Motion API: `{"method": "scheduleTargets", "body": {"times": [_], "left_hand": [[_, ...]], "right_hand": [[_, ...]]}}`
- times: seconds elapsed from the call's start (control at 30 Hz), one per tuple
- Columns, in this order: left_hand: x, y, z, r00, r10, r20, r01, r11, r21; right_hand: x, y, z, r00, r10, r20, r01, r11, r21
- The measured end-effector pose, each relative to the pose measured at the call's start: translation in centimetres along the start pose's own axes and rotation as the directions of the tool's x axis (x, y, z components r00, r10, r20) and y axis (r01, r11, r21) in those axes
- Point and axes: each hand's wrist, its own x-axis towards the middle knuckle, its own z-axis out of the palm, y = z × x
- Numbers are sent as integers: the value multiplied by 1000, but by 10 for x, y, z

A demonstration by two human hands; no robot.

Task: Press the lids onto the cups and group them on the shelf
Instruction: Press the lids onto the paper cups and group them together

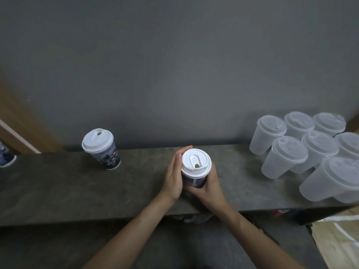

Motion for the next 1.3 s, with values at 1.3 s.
{"method": "scheduleTargets", "body": {"times": [1.3], "left_hand": [[20, -3, 6, 993, -105, -54, 102, 994, -48]], "right_hand": [[2, 19, 5, 997, 58, -44, -61, 996, -67]]}}
